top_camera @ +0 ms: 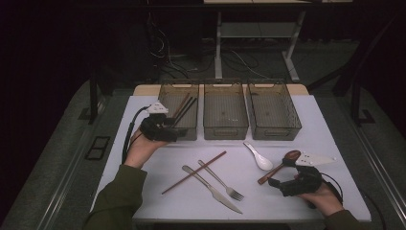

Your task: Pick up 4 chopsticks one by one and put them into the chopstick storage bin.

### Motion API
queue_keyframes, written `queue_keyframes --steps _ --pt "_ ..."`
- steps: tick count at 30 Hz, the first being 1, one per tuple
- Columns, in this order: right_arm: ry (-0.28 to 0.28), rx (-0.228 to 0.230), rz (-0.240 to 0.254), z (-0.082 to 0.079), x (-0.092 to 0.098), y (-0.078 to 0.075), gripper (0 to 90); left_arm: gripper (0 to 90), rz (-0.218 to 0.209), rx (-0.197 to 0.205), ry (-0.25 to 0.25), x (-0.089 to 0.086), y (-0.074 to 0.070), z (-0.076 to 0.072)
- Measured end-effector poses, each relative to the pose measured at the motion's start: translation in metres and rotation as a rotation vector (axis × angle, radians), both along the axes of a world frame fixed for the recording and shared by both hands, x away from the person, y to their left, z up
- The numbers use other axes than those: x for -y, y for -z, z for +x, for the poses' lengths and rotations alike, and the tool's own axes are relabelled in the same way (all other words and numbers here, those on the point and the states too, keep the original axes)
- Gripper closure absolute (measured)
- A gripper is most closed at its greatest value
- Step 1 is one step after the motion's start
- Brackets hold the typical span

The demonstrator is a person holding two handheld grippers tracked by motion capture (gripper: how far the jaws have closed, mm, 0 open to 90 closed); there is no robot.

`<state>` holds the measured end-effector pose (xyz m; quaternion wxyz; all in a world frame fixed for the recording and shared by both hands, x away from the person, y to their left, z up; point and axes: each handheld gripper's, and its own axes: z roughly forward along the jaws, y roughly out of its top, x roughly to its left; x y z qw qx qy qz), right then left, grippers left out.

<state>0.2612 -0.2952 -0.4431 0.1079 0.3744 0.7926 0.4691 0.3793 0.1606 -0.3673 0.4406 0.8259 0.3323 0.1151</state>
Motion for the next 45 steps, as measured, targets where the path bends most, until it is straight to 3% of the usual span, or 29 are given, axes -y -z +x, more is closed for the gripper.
queue_keyframes --steps 15,30,45 --pt "0.000 0.001 0.000 0.000 0.000 0.000 0.5 27.4 -0.018 -0.005 0.016 0.005 0.014 -0.030" --pt "0.001 0.001 0.000 -0.001 0.000 0.000 0.5 48.0 -0.007 -0.028 0.027 0.016 0.033 -0.057" --pt "-0.001 0.001 -0.004 -0.001 -0.001 0.000 0.4 63.6 0.028 -0.081 0.098 0.039 0.055 -0.063"
